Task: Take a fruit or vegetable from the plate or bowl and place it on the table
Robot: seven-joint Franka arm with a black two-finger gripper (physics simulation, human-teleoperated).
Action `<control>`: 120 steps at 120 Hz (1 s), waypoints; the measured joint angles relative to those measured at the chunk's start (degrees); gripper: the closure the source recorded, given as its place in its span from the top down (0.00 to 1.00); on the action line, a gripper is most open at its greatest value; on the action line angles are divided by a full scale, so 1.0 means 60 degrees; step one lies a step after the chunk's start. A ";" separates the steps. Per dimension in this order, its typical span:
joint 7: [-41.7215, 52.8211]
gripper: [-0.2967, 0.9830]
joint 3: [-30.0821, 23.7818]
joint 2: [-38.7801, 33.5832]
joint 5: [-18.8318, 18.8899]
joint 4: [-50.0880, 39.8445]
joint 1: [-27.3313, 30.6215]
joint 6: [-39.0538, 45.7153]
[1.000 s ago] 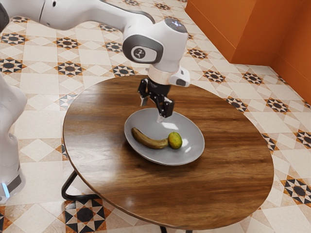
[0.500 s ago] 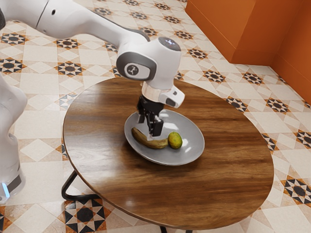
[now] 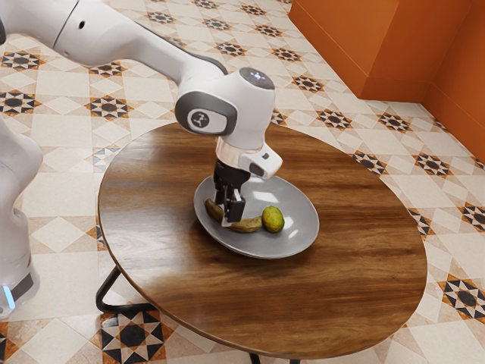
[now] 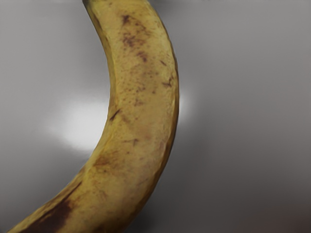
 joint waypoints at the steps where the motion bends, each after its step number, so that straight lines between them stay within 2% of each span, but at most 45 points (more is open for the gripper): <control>1: 0.0012 0.63 0.0000 0.0000 0.0000 -0.0001 0.0000 0.0007; 53: 0.0515 0.62 0.0028 -0.0093 0.0228 -0.0171 0.0431 0.0276; 120: 0.1189 0.62 0.0043 0.0625 0.0376 0.0181 0.0573 0.1007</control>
